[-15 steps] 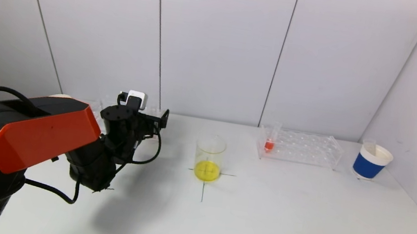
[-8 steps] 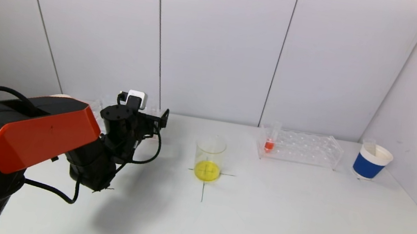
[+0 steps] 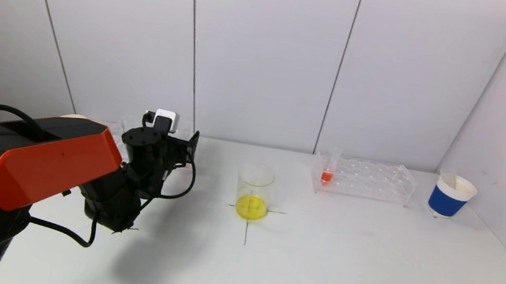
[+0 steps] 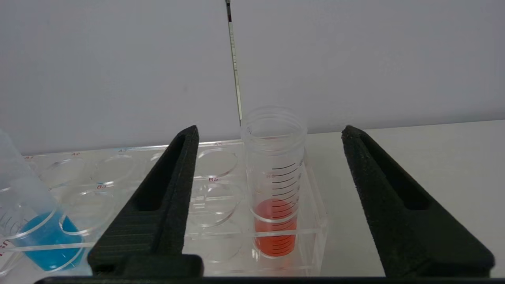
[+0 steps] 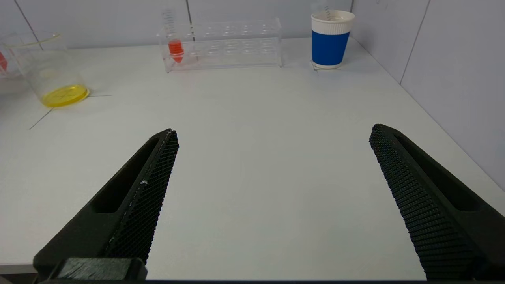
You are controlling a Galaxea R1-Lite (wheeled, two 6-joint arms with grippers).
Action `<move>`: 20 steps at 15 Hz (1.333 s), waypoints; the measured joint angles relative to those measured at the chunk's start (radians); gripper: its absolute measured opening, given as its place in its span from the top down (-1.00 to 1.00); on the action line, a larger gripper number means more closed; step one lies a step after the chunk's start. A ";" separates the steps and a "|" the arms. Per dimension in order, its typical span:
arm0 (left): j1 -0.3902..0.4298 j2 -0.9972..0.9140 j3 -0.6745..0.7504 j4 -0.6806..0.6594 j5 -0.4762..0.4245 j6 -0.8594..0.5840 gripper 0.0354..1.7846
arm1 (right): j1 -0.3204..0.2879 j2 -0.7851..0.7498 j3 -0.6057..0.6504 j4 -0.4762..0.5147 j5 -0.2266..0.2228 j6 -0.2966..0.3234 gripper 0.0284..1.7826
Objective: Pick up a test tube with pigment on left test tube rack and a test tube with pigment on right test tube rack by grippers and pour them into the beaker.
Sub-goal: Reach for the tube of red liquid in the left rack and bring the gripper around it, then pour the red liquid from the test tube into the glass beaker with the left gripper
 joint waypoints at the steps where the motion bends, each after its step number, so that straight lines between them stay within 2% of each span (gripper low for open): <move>1: 0.000 0.000 0.000 0.000 0.000 0.000 -0.17 | 0.000 0.000 0.000 0.000 0.000 0.000 -0.98; 3: 0.000 -0.002 0.000 0.000 0.002 0.000 0.28 | 0.000 0.000 0.000 0.000 0.000 0.000 -0.98; 4: 0.000 -0.003 0.000 0.000 0.003 0.000 0.44 | 0.000 0.000 0.000 0.000 0.000 0.000 -0.98; 5: 0.000 -0.003 0.000 0.000 0.003 0.000 0.52 | 0.000 0.000 0.000 0.000 0.000 0.000 -0.98; 20: 0.000 -0.033 0.004 0.010 0.006 0.001 0.56 | 0.000 0.000 0.000 0.000 0.000 0.000 -0.98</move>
